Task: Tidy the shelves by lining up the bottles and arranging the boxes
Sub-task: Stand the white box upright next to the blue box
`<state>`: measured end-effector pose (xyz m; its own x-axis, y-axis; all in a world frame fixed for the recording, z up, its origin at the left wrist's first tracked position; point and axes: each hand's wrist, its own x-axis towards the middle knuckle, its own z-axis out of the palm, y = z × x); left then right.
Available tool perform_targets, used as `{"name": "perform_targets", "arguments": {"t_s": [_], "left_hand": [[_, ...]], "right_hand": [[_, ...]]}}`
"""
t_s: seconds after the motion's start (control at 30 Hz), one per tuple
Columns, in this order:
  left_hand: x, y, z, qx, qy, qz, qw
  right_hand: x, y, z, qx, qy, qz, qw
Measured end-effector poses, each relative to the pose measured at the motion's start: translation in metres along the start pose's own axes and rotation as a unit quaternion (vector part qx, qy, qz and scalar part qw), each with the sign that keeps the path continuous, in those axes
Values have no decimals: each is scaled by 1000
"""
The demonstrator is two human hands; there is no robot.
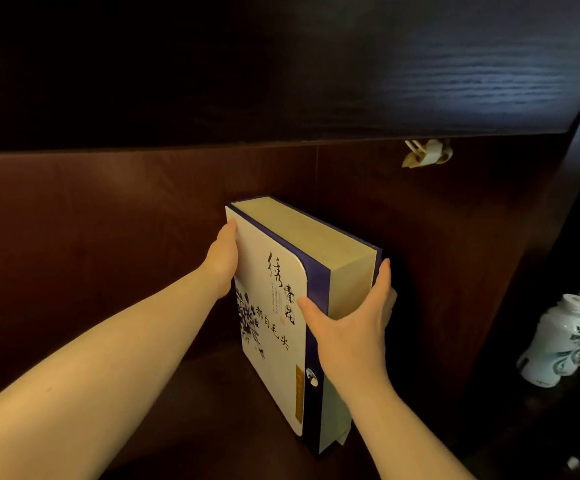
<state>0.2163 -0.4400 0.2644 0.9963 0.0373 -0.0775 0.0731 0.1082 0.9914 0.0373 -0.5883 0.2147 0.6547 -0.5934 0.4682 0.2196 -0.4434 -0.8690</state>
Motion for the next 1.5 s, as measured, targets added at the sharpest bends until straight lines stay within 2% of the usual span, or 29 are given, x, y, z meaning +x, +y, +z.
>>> {"name": "perform_targets", "arguments": {"t_s": [0.2,0.47,0.7,1.0,1.27,1.5], "left_hand": [[-2,0,-7,-36,-14,25,999],[-35,3,-44,-9,-12,33,999],[-85,8,-85,21,-7,47,999],[-164,14,-152,55,-27,93,994],[-231,19,-190,90,-36,125,987],[-266,15,-208,109,-25,120,986]], "right_hand": [[0,0,-8,22,-30,6,999],[-12,-6,-21,52,-67,-10,996],[-37,-23,-34,105,-85,-44,990],[-64,-50,-52,175,-113,-45,977],[-79,-51,-53,284,-131,-37,949],[-86,-41,-41,288,-124,-39,949]]}}
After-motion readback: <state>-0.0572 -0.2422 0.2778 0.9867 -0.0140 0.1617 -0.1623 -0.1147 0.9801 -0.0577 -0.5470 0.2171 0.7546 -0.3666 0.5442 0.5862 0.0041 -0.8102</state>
